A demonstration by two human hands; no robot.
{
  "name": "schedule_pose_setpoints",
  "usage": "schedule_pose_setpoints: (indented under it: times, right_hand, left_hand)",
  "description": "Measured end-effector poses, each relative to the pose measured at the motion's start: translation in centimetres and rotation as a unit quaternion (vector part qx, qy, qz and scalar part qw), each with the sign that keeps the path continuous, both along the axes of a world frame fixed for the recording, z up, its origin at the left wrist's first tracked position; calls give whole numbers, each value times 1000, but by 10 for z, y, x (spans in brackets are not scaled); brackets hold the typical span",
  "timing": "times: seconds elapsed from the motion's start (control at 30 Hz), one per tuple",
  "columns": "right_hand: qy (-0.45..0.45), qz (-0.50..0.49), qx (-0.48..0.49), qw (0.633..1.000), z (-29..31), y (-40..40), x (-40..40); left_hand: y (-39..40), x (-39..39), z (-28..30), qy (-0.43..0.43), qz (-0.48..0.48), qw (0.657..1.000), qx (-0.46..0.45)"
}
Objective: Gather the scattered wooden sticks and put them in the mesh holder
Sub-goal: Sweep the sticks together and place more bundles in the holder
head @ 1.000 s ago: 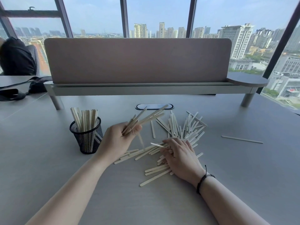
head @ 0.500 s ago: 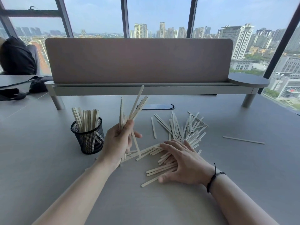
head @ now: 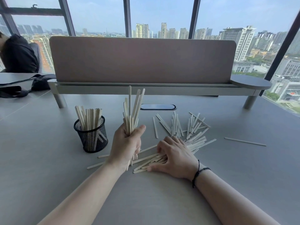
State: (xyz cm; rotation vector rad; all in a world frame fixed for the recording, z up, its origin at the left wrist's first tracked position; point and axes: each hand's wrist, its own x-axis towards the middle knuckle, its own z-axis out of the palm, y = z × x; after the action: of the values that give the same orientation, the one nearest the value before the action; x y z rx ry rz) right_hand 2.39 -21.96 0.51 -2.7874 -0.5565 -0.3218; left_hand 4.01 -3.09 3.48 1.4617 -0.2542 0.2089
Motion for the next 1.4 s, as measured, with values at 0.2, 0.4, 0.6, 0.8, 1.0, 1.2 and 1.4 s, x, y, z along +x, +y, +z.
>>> schedule_pose_setpoints:
  times: [0.2, 0.4, 0.6, 0.8, 1.0, 1.2, 1.4]
  right_hand:
    - [-13, -2, -19, 1000, -1, 12, 10]
    - [-28, 5, -20, 999, -6, 15, 15]
    - [-62, 19, -16, 998, -7, 16, 14]
    - [-77, 34, -17, 996, -2, 15, 11]
    - [-86, 31, -21, 996, -5, 14, 10]
    - [-98, 29, -33, 994, -7, 13, 10]
    - [-110, 33, -33, 993, -3, 13, 5]
  left_hand:
    - [-6, -2, -2, -7, -5, 1000, 15]
    - [-5, -1, -3, 6, 4, 1000, -20]
    - [-7, -2, -6, -32, 19, 998, -41]
    - [-3, -1, -4, -45, 66, 996, -39]
    - [0, 1, -2, -20, 54, 997, -60]
    - [4, 3, -11, 3, 64, 997, -38]
    - [4, 3, -16, 0, 70, 998, -11]
